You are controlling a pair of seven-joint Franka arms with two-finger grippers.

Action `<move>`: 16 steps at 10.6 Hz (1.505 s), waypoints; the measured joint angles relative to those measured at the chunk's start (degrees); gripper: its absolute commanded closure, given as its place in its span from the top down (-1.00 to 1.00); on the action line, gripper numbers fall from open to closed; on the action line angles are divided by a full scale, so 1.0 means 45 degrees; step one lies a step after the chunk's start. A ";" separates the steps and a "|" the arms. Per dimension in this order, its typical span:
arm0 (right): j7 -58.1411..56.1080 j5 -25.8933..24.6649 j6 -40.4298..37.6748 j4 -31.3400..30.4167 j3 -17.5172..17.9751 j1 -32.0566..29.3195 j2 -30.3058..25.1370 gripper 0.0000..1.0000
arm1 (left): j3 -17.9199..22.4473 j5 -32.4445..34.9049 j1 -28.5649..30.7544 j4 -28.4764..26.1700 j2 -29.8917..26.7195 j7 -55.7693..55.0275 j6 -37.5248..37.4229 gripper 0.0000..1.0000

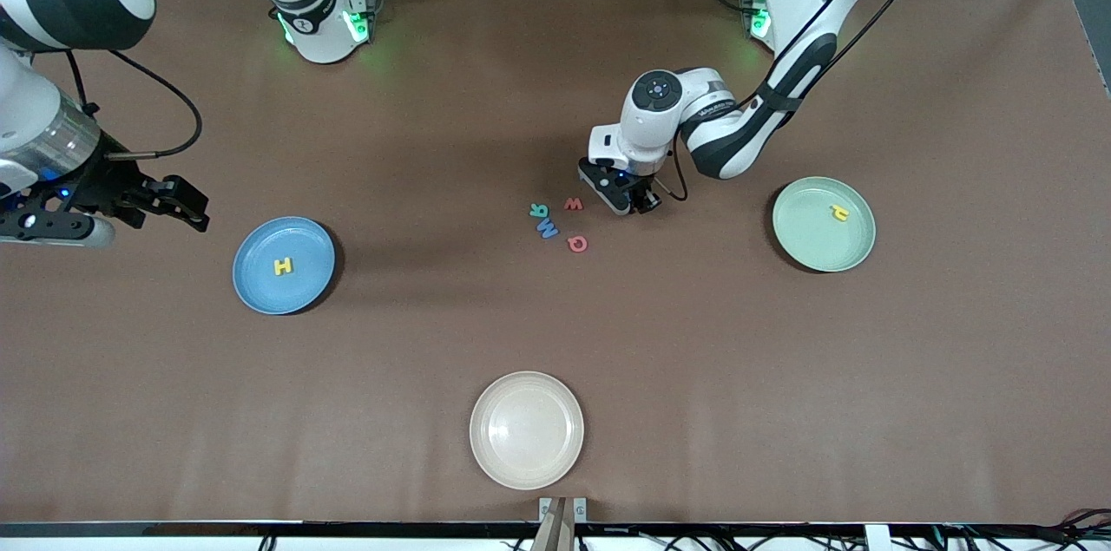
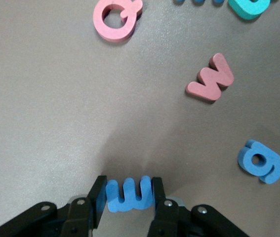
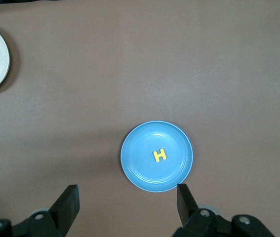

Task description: Sort uppercase to blue plate, lowercase to green plate

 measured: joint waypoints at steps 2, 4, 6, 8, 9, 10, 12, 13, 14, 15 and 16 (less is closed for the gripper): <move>-0.0006 0.0020 0.0000 -0.0001 0.0044 0.0003 0.0007 1.00 | 0.0093 0.0004 0.0038 0.0047 -0.0014 0.0013 -0.0017 -0.52; -0.0033 0.0147 0.0008 -0.0006 0.0273 0.0089 0.0080 1.00 | 0.0339 0.0071 0.0513 0.0179 -0.0206 0.0572 -0.0638 -0.66; 0.0010 0.0221 0.0020 -0.0040 0.0838 0.0377 0.0295 1.00 | 0.0356 0.0071 0.1468 0.0256 -0.0696 0.1952 -0.1637 -0.73; 0.0289 0.0272 0.0122 -0.0071 0.1194 0.0916 0.0718 0.99 | 0.0327 -0.0087 0.2392 0.0299 -0.1456 0.3864 -0.2916 -0.71; 0.0669 0.0289 0.0384 -0.0096 0.1381 0.1217 0.1005 0.96 | 0.0323 -0.0581 0.2816 0.0321 -0.1907 0.5210 -0.3550 -0.71; 0.1044 0.0293 0.0739 -0.0149 0.1643 0.1513 0.1361 0.95 | 0.0327 -0.1109 0.3287 0.0328 -0.2383 0.6643 -0.4118 -0.71; 0.1445 0.0300 0.1665 -0.0197 0.1973 0.2344 0.2294 0.95 | 0.0334 -0.1493 0.4391 0.0304 -0.3169 0.8907 -0.4891 -0.71; 0.1518 0.0303 0.2161 -0.0204 0.2021 0.2850 0.2826 0.95 | 0.0347 -0.1532 0.4981 0.0244 -0.3374 0.9766 -0.5057 -0.70; 0.1680 0.0302 0.2662 -0.0204 0.2045 0.3398 0.3385 0.95 | 0.0369 -0.1539 0.5564 0.0100 -0.3461 1.0424 -0.5121 -0.66; 0.1985 0.0293 0.3155 -0.0188 0.2091 0.3936 0.3920 0.94 | 0.0416 -0.1549 0.6109 -0.0124 -0.3478 1.0762 -0.5136 -0.64; 0.2231 0.0168 0.3530 -0.0119 0.2220 0.4433 0.4447 0.93 | 0.0550 -0.1636 0.6628 -0.0420 -0.3474 1.0896 -0.5111 -0.62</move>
